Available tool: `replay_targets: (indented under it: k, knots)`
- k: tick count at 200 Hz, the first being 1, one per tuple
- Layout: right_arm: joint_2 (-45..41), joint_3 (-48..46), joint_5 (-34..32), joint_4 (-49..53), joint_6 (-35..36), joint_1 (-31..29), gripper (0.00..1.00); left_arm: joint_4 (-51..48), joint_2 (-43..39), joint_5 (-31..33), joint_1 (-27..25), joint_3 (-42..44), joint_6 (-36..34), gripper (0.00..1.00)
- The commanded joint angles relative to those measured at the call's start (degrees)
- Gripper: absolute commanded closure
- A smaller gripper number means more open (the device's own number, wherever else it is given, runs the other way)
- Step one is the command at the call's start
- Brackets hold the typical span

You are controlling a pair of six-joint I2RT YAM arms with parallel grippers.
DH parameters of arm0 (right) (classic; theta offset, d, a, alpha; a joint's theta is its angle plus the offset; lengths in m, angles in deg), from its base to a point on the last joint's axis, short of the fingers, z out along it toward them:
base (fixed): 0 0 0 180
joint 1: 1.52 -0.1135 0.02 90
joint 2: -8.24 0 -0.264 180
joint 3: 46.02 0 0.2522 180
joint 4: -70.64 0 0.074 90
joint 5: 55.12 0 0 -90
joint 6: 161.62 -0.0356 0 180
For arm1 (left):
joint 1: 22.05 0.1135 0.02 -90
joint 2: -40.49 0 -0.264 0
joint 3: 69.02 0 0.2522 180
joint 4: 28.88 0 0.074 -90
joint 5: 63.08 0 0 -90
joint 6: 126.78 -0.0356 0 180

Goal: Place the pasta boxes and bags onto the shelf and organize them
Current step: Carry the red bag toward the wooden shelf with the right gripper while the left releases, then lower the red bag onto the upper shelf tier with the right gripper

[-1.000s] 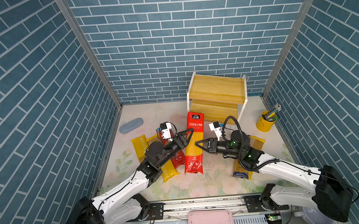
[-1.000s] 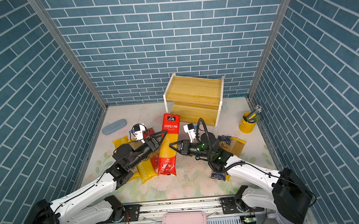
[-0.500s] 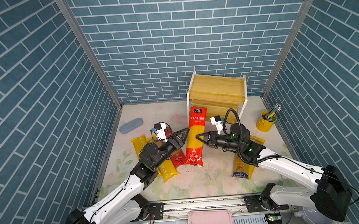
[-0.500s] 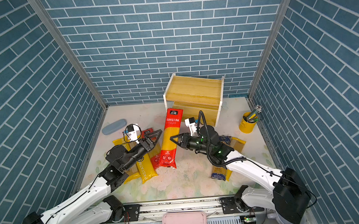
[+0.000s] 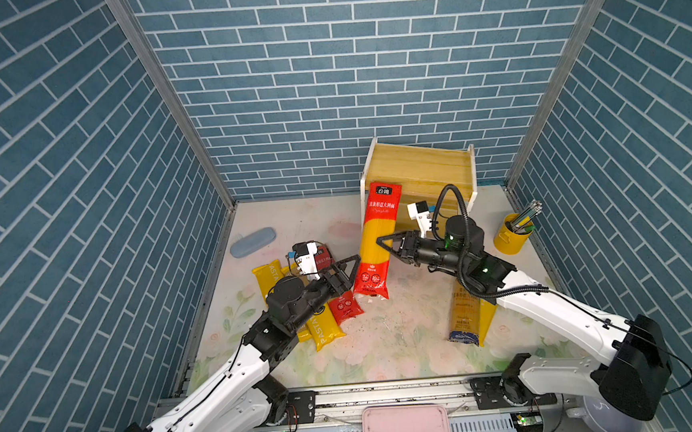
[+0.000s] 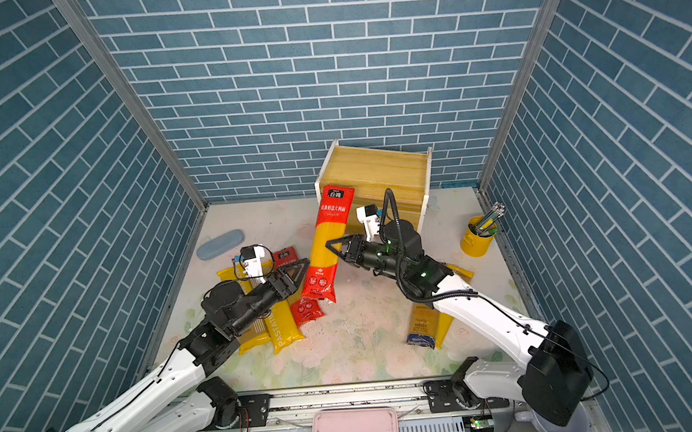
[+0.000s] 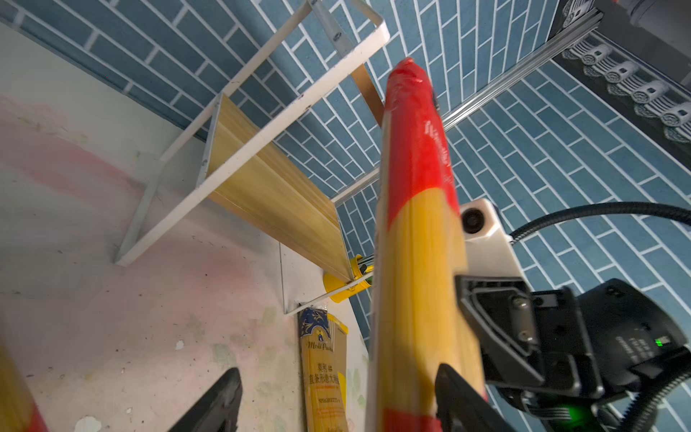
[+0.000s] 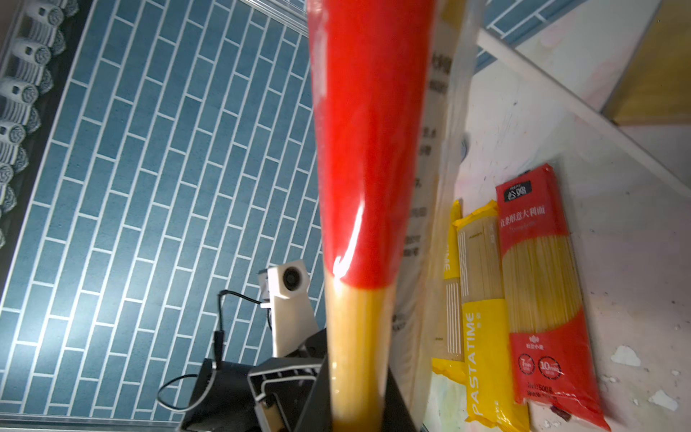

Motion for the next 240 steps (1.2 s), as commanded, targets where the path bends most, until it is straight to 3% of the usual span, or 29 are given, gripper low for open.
replay_targets:
  k: [1,66,123,145,240]
  knots:
    - [-2.03,10.13,-0.43,0.04,5.04,1.71,1.0,-5.64,0.34,1.43,0.35,-1.77,-4.69,0.19]
    - [5.77,34.7,-3.85,21.21,10.73,9.82,1.0,-4.01,6.49,0.47,-1.45,-3.79,-5.17,0.19]
    - [17.75,55.02,-4.82,31.21,13.25,14.74,1.0,-2.42,9.18,4.3,-8.67,-4.23,-4.71,0.19]
    - [23.6,62.71,-1.41,35.26,12.38,16.22,1.0,-1.44,10.8,5.76,-11.41,-4.48,-4.54,0.19]
    - [34.01,69.3,2.75,37.59,9.52,18.3,1.0,-0.77,12.71,7.15,-13.79,-5.3,-4.43,0.19]
